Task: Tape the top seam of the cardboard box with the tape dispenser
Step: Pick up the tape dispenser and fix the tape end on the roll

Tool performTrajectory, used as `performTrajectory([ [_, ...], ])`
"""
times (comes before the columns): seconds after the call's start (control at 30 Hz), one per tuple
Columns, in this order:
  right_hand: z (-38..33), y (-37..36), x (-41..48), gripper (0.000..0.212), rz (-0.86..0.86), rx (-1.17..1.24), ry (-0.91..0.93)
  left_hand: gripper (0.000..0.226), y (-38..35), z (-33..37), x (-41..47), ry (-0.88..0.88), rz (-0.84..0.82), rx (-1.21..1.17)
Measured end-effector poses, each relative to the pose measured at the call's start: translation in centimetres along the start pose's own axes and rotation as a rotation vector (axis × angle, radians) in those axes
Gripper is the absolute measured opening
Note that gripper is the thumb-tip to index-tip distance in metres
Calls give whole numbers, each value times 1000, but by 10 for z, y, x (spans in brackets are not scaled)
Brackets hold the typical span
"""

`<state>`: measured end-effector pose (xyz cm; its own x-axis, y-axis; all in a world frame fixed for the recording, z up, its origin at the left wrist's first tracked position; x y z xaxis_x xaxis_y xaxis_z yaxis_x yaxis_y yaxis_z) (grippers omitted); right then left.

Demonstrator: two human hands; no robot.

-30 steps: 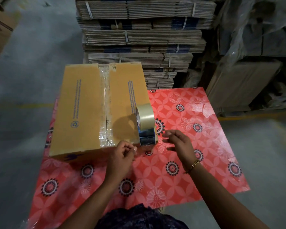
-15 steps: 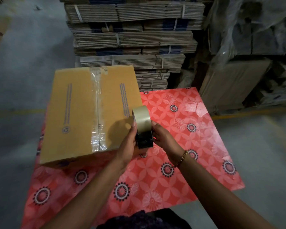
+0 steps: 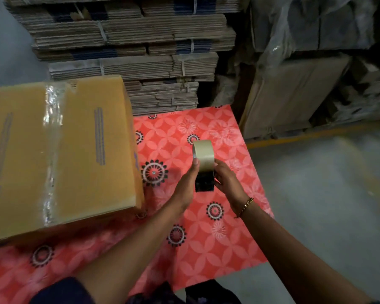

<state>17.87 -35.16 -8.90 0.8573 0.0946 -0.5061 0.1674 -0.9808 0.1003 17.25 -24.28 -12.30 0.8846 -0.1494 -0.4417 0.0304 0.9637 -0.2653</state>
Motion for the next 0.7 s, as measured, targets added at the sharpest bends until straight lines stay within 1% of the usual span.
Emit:
performTrajectory([
  [0.07, 10, 16, 20, 28, 5, -36, -11, 62, -13, -10, 20, 19, 7, -4],
  [0.17, 28, 33, 52, 22, 5, -84, -13, 55, -20, -25, 46, 46, 39, -60],
  [0.23, 43, 38, 72, 23, -2, -112, -34, 64, -19, -35, 56, 83, 65, -59],
  [0.33, 59, 40, 88, 39, -17, -113, -71, 83, -18, -50, 67, 101, 120, -24],
  [0.43, 59, 40, 87, 48, -12, -62, -87, 93, -17, -61, 70, 125, 123, -30],
  [0.53, 57, 40, 88, 57, -15, -101, -65, 91, -12, -69, 70, 143, 124, 33],
  [0.6, 55, 43, 87, 68, -6, -154, -46, 83, -9, -49, 59, 127, 145, 143],
  [0.67, 49, 50, 82, 80, 15, -179, -35, 81, 1, -31, 45, 106, 188, 255],
  [0.7, 48, 52, 79, 82, 17, -190, -39, 79, 7, -24, 37, 100, 222, 323],
])
Point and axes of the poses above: each hand's wrist, its own x-axis towards the middle knuckle, its own y-axis out of the back of the hand, z = x × y, the point moved 8 cm from there along x, towards the middle knuckle, and after that the axes turned 5 degrees about -x, right-handed, at the moved point
